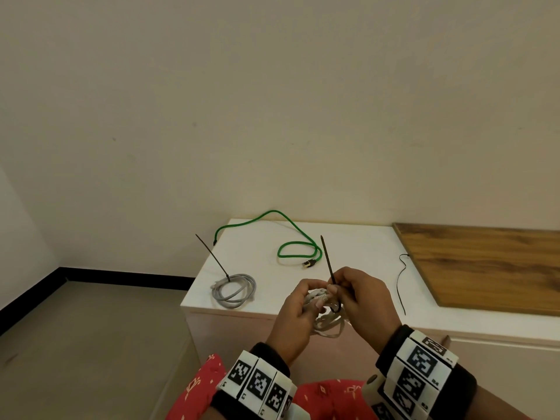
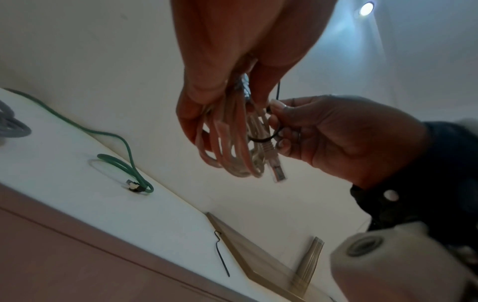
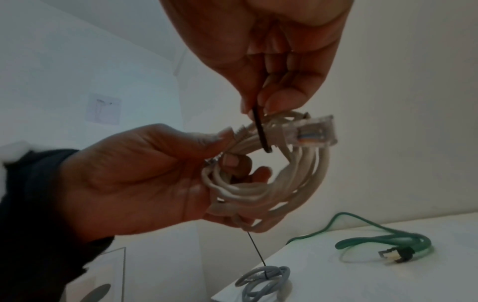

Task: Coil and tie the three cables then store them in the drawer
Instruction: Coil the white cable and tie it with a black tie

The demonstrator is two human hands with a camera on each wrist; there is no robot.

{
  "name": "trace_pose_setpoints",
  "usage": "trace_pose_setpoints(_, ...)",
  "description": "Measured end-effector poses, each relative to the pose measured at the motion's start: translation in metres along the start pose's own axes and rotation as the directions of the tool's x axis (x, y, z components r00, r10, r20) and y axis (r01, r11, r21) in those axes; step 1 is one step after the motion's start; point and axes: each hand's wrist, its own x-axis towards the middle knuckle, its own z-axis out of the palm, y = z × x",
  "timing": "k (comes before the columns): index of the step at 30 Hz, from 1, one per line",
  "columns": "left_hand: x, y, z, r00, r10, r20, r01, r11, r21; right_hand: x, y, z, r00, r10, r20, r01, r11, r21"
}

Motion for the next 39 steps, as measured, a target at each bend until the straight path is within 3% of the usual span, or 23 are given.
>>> trace_pose_setpoints(9, 0.001, 0.0, -0.001, 0.999, 0.01, 0.048, -0.021, 0.966, 0.256, 0.004, -0.001, -0.004, 0.982, 0.178, 0.055, -0.186, 0.935, 0.302)
trace_pose_setpoints(14, 0.001, 0.0, 0.002, 0.992, -0.098, -0.078, 0.107, 0.988, 0.112, -0.001, -0.007, 0.001, 0.978, 0.165, 0.127, -0.204, 0.873, 0.443)
trace_pose_setpoints(25, 0.004, 0.015, -0.008, 0.955, -0.217, -0.204, 0.211, 0.976, -0.052, -0.009, -0.01, 0.009, 0.991, 0.112, 0.067, -0.128, 0.733, 0.668)
trace_pose_setpoints(30, 0.002, 0.017, -0.013, 0.953, -0.231, -0.199, 0.215, 0.972, -0.096, -0.015, -0.015, 0.009, 0.995, 0.05, 0.083, -0.091, 0.768, 0.634)
trace_pose_setpoints(39, 0.002, 0.017, -0.018, 0.948, -0.236, -0.215, 0.222, 0.971, -0.088, -0.022, -0.017, 0.008, 0.987, 0.063, 0.148, -0.136, 0.813, 0.565)
